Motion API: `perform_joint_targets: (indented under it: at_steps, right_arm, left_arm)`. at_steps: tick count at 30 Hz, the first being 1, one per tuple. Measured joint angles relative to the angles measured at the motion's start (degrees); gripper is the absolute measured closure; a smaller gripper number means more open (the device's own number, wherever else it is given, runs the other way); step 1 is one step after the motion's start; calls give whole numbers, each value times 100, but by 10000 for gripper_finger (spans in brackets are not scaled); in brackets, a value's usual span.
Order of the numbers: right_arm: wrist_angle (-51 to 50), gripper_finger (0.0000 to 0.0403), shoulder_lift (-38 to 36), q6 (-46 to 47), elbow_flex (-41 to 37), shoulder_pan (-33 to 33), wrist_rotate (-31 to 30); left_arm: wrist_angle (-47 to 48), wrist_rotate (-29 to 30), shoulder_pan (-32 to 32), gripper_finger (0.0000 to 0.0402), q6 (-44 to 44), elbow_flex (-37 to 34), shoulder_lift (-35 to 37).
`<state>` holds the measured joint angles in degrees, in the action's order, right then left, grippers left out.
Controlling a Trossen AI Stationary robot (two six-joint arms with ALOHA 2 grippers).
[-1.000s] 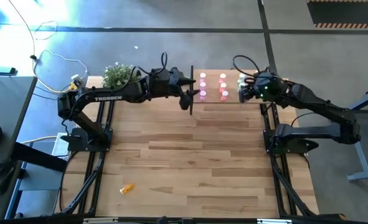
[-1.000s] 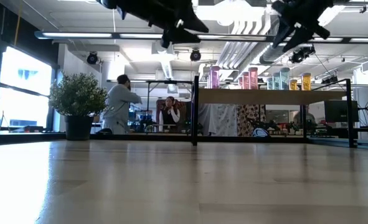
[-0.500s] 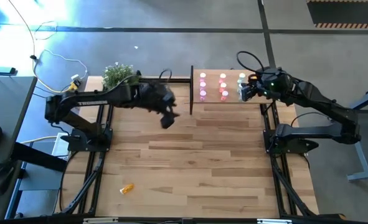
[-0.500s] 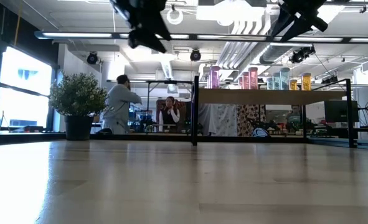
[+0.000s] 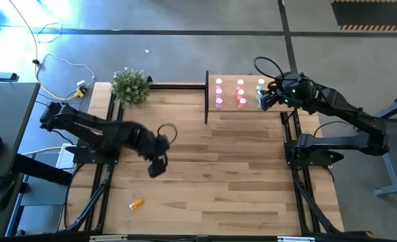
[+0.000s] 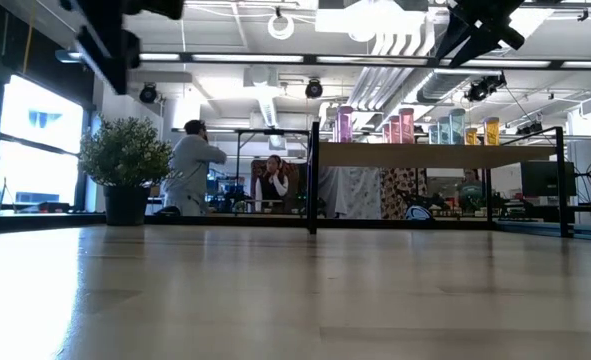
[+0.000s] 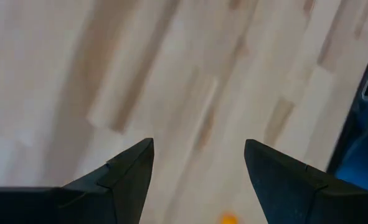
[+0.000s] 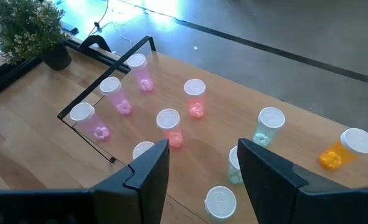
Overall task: Pick and place medicine bottles onto shelf by color
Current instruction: Put the orange pill bottle on the shelf aligned with the other orange pill bottles
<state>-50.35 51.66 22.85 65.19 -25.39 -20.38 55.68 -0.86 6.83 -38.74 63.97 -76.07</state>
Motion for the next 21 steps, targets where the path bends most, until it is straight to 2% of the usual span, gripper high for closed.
perform_joint_targets:
  at_steps: [12, 21]
  right_arm:
    - [-4, 222, 0, -41, 0, 0, 18]
    - [-2, 222, 0, 264, 0, 0, 431]
  left_arm:
    - [55, 33, 2040, 158, -2541, -319, 2]
    - [46, 379, 3515, 158, -4425, -319, -49]
